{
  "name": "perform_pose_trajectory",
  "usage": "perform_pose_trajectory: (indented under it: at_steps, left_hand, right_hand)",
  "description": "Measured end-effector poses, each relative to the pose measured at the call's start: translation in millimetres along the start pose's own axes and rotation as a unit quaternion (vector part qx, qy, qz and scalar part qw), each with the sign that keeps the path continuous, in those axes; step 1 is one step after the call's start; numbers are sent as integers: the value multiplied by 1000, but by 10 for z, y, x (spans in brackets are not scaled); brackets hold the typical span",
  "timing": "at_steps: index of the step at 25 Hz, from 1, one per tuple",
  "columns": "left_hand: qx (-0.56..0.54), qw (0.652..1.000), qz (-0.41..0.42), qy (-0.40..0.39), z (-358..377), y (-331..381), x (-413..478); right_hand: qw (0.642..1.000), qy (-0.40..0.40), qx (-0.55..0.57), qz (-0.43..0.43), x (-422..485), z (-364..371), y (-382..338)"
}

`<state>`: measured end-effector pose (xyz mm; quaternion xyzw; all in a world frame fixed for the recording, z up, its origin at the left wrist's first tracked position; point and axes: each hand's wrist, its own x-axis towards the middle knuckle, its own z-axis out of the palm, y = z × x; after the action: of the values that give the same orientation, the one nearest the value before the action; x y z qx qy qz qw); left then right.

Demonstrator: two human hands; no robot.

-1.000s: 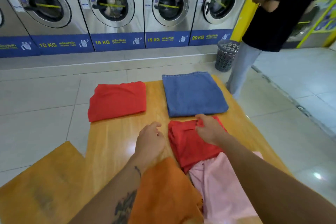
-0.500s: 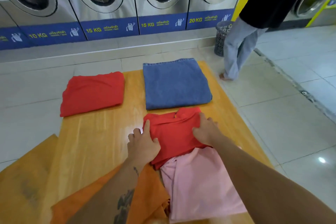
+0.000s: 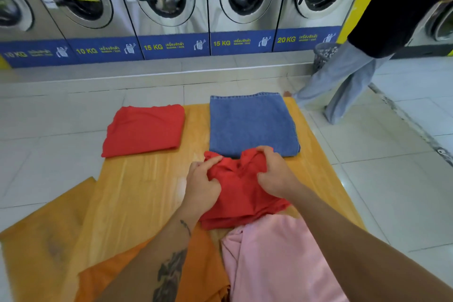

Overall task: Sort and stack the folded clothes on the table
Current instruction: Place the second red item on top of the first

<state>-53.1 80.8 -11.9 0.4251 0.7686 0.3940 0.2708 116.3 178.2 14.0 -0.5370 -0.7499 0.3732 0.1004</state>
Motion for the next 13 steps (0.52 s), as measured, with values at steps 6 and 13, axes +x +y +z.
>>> perform_pose_trajectory:
  at_steps: [6, 13]
  left_hand:
    - [-37, 997, 38, 58, -976, -121, 147]
    - [10, 994, 39, 102, -2118, -768, 323]
  right_hand:
    - [999, 12, 21, -46, 72, 237, -837]
    - [993, 31, 90, -69, 165, 1168, -1752]
